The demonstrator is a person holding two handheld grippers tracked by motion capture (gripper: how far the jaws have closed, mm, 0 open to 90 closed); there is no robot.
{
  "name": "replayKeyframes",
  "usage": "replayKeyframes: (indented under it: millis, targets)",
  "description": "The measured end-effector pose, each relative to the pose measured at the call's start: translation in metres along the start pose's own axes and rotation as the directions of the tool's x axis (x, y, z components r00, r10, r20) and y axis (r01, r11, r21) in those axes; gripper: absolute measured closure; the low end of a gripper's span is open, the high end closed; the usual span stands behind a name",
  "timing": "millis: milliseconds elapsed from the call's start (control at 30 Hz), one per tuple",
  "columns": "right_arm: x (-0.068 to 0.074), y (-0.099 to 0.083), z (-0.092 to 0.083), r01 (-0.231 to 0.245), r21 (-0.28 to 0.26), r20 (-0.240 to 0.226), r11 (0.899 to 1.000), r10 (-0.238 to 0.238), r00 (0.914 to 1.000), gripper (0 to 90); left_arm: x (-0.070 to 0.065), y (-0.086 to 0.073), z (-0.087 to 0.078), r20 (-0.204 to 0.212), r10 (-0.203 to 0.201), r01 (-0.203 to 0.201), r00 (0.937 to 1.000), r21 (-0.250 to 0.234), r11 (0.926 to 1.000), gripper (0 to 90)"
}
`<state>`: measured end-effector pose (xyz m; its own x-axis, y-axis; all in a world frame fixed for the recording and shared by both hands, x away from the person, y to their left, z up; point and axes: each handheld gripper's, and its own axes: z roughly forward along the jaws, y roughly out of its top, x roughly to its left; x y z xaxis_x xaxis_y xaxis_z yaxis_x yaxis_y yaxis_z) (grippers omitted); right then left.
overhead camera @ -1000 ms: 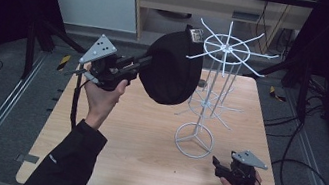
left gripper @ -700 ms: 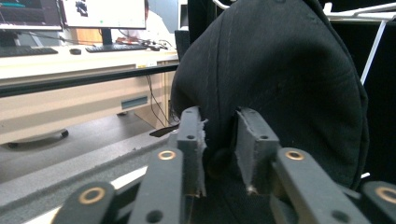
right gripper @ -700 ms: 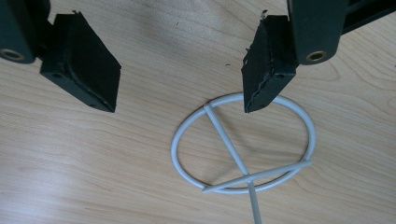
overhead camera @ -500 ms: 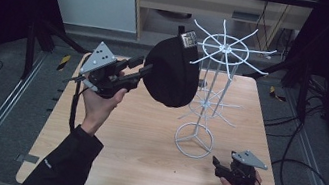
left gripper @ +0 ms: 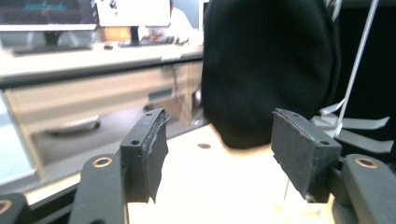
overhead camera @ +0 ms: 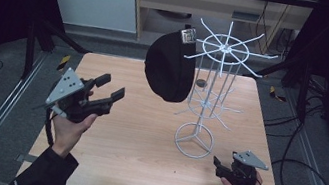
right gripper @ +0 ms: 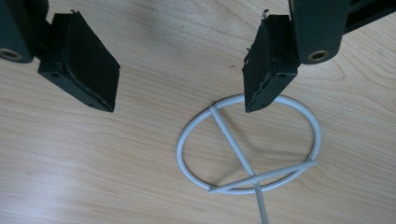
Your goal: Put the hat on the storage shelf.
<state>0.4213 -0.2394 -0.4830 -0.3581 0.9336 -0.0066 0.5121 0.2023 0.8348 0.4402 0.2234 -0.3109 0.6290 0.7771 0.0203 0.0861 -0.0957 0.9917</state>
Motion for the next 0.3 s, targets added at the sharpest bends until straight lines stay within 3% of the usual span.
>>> replayKeyframes:
  millis: [133, 200, 300]
  targets:
    - [-0.001, -0.001, 0.0, -0.01, 0.0, 0.004, 1.0, 0.01, 0.9999, 25.9, 0.013, -0.042, -0.011, -0.054, -0.039, 0.045, 0.9978, 0.102, 0.9938, 32.2]
    - [-0.001, -0.001, 0.0, -0.01, 0.0, 0.008, 1.0, 0.01, 0.9999, 25.1, 0.019, -0.065, -0.016, -0.072, -0.069, 0.079, 0.995, 0.147, 0.9859, 31.3]
    - [-0.002, -0.001, 0.0, -0.014, -0.001, 0.011, 1.0, 0.014, 0.9998, 23.8, 0.028, -0.1, -0.02, -0.116, -0.09, 0.116, 0.9892, 0.235, 0.9651, 30.0]
